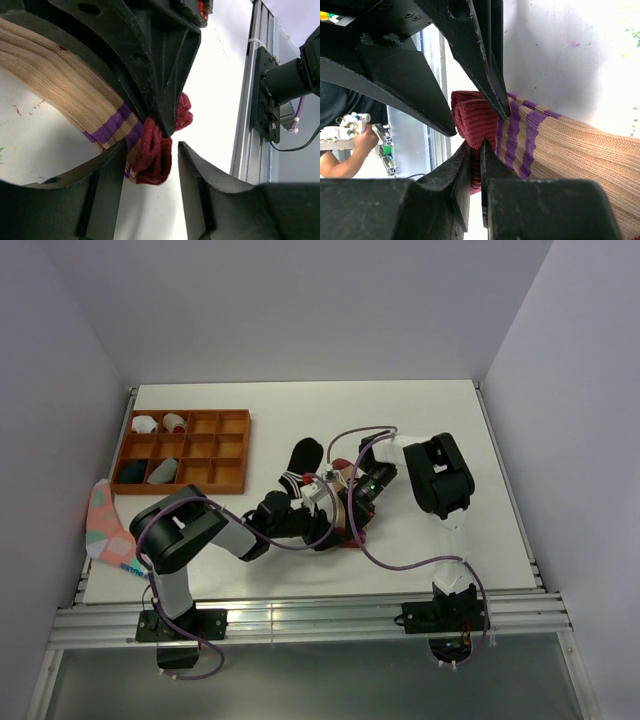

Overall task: Roll the socks
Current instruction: Roll the sock at the center of the board.

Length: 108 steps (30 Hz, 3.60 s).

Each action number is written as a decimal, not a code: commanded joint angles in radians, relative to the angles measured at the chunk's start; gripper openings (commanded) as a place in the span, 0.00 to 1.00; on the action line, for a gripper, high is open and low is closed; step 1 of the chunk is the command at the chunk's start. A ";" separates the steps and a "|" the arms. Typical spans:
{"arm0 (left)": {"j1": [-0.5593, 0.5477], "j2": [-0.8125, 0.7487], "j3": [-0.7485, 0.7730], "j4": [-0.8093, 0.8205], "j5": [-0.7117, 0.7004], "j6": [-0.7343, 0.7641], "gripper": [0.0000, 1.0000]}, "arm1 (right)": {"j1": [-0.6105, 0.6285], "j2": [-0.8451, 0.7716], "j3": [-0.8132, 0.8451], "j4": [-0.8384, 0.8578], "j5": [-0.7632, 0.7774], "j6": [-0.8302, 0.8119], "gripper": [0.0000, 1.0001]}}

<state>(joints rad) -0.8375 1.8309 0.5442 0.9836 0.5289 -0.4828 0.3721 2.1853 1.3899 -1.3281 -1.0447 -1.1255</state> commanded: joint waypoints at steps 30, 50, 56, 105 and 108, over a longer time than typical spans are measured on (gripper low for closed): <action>-0.048 0.056 0.197 -0.279 -0.164 -0.059 0.00 | -0.056 -0.289 -0.164 0.421 0.173 0.424 0.33; -0.057 0.149 0.441 -0.638 -0.234 -0.120 0.00 | -0.183 -0.691 -0.491 0.808 0.333 0.530 0.40; -0.057 0.180 0.491 -0.701 -0.224 -0.135 0.00 | -0.232 -0.719 -0.531 0.851 0.341 0.542 0.41; 0.037 0.387 0.856 -1.310 0.019 -0.068 0.00 | 0.149 -1.107 -0.942 1.061 0.621 -0.126 0.58; 0.038 0.386 0.859 -1.320 0.019 -0.056 0.00 | 0.172 -1.078 -0.922 1.067 0.644 -0.129 0.58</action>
<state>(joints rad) -0.8009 2.1620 1.4170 -0.1936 0.6075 -0.6083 0.5232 1.0874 0.4522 -0.3206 -0.4332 -1.2343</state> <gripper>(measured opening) 0.040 0.582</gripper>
